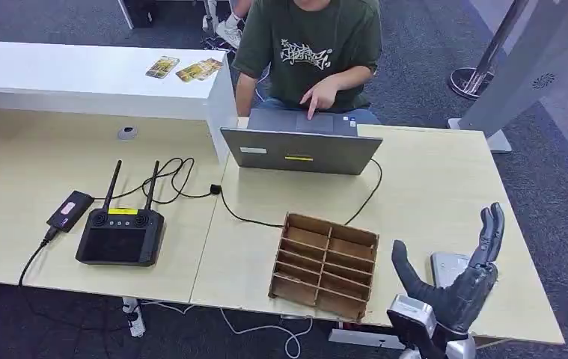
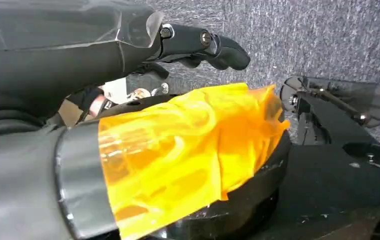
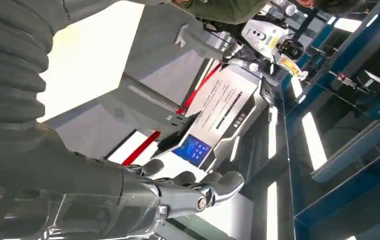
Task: Pass the card to the sensor for recognition and then transmit it.
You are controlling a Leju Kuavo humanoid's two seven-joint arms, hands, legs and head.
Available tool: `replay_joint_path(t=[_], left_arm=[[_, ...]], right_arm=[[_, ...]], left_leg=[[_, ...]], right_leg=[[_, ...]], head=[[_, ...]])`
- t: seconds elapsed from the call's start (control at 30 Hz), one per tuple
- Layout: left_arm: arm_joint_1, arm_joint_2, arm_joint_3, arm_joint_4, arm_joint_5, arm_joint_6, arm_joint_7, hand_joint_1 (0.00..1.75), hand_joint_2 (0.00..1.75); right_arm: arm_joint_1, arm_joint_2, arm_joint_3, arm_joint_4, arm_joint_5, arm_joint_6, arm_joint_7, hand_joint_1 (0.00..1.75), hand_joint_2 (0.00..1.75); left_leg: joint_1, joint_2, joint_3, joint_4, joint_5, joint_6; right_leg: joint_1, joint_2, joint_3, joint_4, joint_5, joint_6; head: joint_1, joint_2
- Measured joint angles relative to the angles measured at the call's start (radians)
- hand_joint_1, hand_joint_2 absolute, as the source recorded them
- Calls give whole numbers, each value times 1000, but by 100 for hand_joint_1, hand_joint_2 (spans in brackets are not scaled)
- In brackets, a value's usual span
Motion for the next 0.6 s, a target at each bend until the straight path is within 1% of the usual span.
replay_joint_path(t=[0.17,0.33,0.6], left_arm=[[1,0,6,0,0,3,-2,0,0],[1,0,12,0,0,3,-9,0,0],[1,0,13,0,0,4,-8,0,0]], right_arm=[[21,2,-2,-11,-2,0,-42,0,175],[35,4,-9,-28,-29,0,-59,0,175],[52,9,-21,-59,-5,0,-39,0,175]], left_leg=[[0,0,0,0,0,0],[0,0,0,0,0,0],[0,0,0,0,0,0]], right_leg=[[0,0,0,0,0,0],[0,0,0,0,0,0],[0,0,0,0,0,0]], head=[[0,0],[0,0],[0,0]])
